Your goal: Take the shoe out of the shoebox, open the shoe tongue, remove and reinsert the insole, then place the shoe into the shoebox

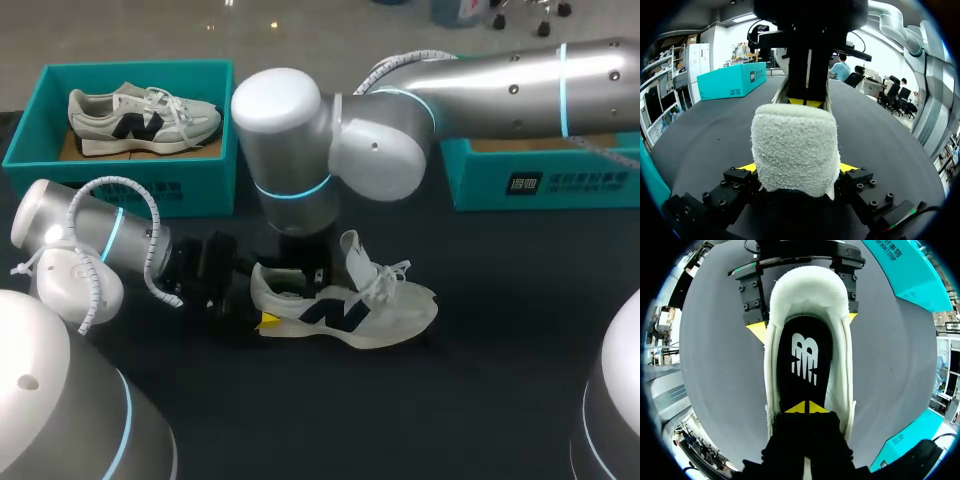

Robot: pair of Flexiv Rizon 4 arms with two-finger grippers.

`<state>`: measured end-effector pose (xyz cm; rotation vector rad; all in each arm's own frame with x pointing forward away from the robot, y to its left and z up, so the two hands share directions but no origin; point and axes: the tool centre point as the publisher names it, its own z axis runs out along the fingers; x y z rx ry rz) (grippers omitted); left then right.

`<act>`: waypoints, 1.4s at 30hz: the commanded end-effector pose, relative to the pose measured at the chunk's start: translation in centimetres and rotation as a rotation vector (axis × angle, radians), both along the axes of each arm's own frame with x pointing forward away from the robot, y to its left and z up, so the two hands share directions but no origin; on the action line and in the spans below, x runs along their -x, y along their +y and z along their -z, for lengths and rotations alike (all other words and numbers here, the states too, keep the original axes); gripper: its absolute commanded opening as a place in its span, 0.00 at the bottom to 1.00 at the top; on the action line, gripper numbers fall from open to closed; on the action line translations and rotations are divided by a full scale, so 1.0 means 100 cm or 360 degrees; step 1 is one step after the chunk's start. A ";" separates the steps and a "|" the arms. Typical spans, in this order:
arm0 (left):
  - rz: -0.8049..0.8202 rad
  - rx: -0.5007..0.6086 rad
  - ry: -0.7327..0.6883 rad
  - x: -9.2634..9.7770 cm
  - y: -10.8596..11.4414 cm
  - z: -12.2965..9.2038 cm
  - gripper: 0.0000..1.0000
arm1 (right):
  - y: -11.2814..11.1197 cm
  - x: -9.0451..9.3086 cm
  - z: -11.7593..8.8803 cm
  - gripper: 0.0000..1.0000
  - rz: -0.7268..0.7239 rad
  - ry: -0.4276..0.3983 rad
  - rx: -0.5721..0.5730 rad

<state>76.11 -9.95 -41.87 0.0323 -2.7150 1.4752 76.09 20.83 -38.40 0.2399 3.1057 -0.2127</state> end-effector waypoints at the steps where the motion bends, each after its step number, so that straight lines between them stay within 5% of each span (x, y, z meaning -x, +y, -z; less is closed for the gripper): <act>1: -0.0001 -0.0007 0.0002 0.001 0.000 0.002 0.00 | 0.005 -0.003 0.008 0.00 0.0012 -0.0024 -0.0001; 10: -0.0001 -0.0007 0.0002 0.001 0.000 0.002 0.00 | 0.002 -0.002 0.008 0.00 0.0020 -0.0185 -0.0013; 14: -0.0001 -0.0007 0.0002 0.001 0.000 0.002 0.00 | 0.000 -0.003 0.008 0.20 0.0030 -0.0203 -0.0014; 20: -0.0001 -0.0007 0.0002 0.001 0.000 0.002 0.00 | 0.001 -0.009 0.006 0.24 0.0041 -0.0215 -0.0008; 32: -0.0001 -0.0007 0.0002 0.001 0.000 0.002 0.00 | 0.004 -0.021 0.021 0.35 0.0037 -0.0190 -0.0022; 42: -0.0001 -0.0007 0.0002 0.001 0.000 0.002 0.00 | 0.001 -0.009 0.054 0.38 0.0037 -0.0001 -0.0023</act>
